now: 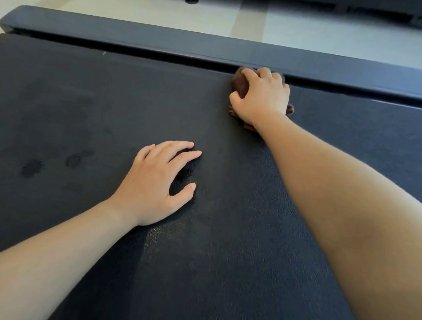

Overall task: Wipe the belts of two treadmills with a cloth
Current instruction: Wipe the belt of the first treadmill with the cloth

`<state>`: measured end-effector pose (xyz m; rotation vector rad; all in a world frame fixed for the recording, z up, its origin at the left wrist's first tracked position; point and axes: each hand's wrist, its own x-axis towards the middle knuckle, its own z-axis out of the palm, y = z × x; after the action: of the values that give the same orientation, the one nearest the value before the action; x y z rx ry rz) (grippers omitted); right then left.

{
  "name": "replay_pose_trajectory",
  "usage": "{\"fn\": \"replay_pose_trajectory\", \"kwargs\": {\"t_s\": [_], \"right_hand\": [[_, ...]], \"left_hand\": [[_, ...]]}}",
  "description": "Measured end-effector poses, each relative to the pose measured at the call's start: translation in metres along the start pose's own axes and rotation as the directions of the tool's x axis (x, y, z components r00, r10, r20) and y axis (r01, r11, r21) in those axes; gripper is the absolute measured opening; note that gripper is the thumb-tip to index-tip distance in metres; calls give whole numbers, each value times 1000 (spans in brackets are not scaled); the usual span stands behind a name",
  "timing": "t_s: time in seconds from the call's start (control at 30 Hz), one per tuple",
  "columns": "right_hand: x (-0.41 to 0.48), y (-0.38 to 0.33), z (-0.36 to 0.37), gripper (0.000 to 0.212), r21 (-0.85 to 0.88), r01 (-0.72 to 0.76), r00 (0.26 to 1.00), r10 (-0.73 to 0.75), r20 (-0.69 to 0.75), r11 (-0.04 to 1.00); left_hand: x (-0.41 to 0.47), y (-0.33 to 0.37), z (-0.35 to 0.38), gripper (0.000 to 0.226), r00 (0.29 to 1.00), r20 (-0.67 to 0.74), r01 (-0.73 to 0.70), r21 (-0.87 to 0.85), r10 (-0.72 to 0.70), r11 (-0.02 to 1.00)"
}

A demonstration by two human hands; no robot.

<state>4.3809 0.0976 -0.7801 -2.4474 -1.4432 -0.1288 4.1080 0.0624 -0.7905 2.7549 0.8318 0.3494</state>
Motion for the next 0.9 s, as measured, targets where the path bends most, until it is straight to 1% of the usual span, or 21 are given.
{"fn": "replay_pose_trajectory", "kwargs": {"t_s": [0.07,0.13,0.2,0.27,0.33,0.4,0.53,0.6,0.7,0.8,0.83,0.9], "right_hand": [[-17,-6,-3,55,-6,47,999,-47,7,999],[-46,-13,-10,57,20,124,992,-125,24,992],[-87,-25,-17,58,68,203,978,-206,41,977],[-134,-36,-27,58,100,238,969,-244,47,966],[-183,-48,-36,57,114,211,977,-215,19,971],[-230,-62,-43,56,110,169,986,-168,-17,980],[-291,-78,-50,53,77,160,986,-156,-57,984],[-286,-80,-50,52,80,128,989,-122,-79,989],[-245,-91,-43,52,70,-28,996,33,-78,997],[-213,-101,-34,53,3,-173,983,173,-55,985],[-211,-102,-32,54,-17,-187,981,186,-52,982],[-222,-106,-34,54,-27,-167,985,166,-39,986]], "left_hand": [[0,1,-2,56,1000,24,2,-11,-2,1000],[-1,-1,-5,54,999,47,5,-27,-4,1000],[-10,-10,-12,49,999,41,8,-18,-7,1000],[-29,-23,-18,50,999,49,18,-5,-18,1000],[-47,-33,-21,57,996,88,-5,4,5,1000],[-54,-37,-20,58,993,111,-32,14,30,999],[-50,-36,-16,52,999,47,-18,5,18,1000],[-50,-37,-14,53,999,32,-14,-9,14,1000],[-49,-39,-11,53,1000,11,-22,-20,22,1000],[-49,-40,-11,53,999,3,-42,-36,42,999],[-50,-40,-11,53,999,6,-45,-36,46,998],[-50,-40,-11,53,999,6,-40,-44,40,998]]}}
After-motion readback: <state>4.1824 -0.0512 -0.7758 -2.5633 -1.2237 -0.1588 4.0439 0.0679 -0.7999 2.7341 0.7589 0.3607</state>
